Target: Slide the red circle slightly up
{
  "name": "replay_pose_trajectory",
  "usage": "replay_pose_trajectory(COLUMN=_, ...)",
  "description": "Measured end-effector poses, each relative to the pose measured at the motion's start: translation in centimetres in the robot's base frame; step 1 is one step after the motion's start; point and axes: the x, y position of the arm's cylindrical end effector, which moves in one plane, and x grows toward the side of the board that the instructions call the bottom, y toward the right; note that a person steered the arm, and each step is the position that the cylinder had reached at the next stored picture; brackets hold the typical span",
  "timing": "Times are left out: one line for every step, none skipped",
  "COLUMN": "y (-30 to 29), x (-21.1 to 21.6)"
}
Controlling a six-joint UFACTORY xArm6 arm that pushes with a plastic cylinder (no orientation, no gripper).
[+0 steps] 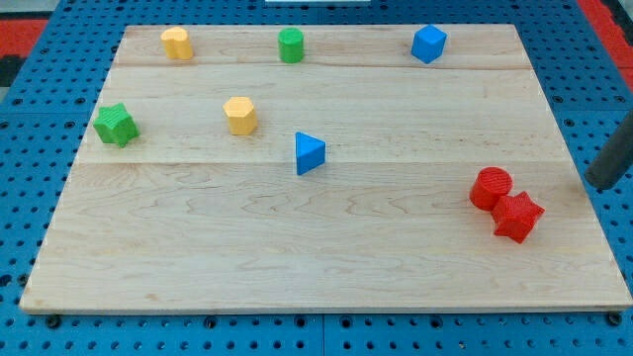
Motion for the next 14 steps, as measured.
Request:
replay_pose_trajectory(y=1.5, x=2.2)
replay_pose_trajectory(y=-0.4, x=4.3)
replay_pose_trajectory(y=-9.6, x=5.3)
replay_pose_trajectory(y=-13.1, x=4.6)
replay_pose_trajectory(y=-11.7, x=3.4)
replay_pose_trajectory(y=-14.5, x=-0.3)
replay_pose_trajectory(y=-11.8, x=1.7)
replay_pose_trajectory(y=-12.8, x=-0.8)
replay_pose_trajectory(y=-15.8, x=-0.7)
replay_pose_trajectory(y=-17.1, x=-2.5)
replay_pose_trajectory(y=-17.0, x=-4.6)
replay_pose_trajectory(y=-16.3, x=-5.2)
replay_pose_trajectory(y=-16.3, x=-5.2)
replay_pose_trajectory(y=-16.3, x=-5.2)
